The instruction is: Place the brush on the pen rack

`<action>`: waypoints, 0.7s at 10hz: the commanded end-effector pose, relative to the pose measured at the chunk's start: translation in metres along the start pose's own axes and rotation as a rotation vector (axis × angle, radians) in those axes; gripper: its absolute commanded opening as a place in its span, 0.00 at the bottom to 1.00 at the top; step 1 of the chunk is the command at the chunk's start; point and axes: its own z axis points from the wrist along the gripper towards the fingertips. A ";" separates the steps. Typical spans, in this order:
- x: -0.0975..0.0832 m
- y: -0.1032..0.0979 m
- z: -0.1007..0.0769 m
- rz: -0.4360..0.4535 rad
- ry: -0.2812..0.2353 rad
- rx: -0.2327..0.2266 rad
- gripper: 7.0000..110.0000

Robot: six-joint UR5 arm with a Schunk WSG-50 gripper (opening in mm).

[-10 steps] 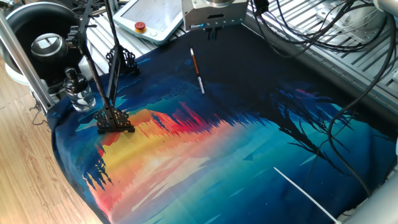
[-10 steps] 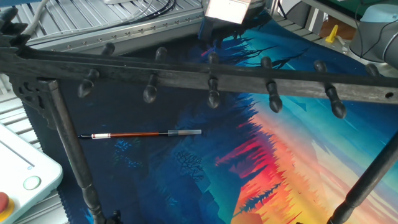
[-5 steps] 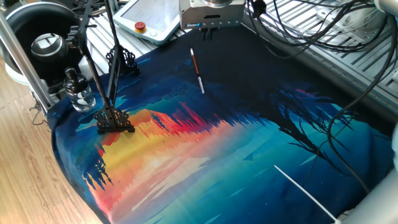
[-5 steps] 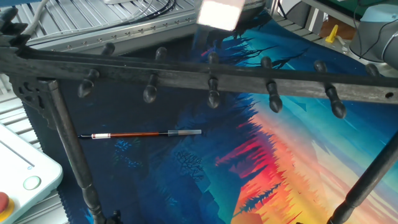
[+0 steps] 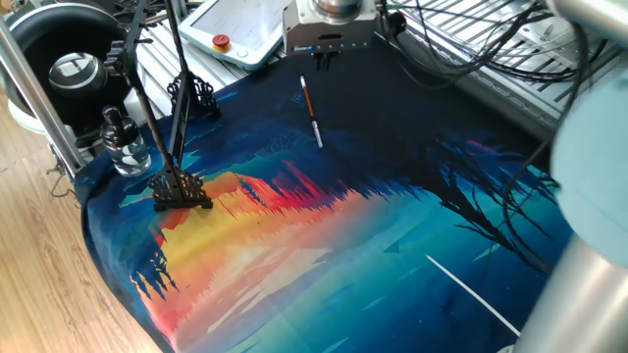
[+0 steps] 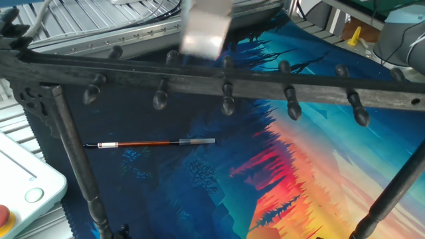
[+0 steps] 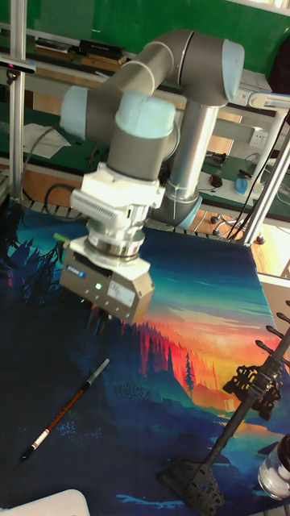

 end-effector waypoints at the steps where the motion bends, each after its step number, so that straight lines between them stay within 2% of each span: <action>1: -0.030 0.000 0.032 0.029 -0.051 -0.029 0.15; 3: -0.026 -0.004 0.039 -0.011 0.012 -0.025 0.15; 4: -0.028 0.001 0.046 -0.024 0.018 -0.041 0.15; 5: -0.033 -0.001 0.054 -0.029 0.010 -0.023 0.15; 7: -0.038 0.004 0.067 -0.051 0.014 -0.024 0.15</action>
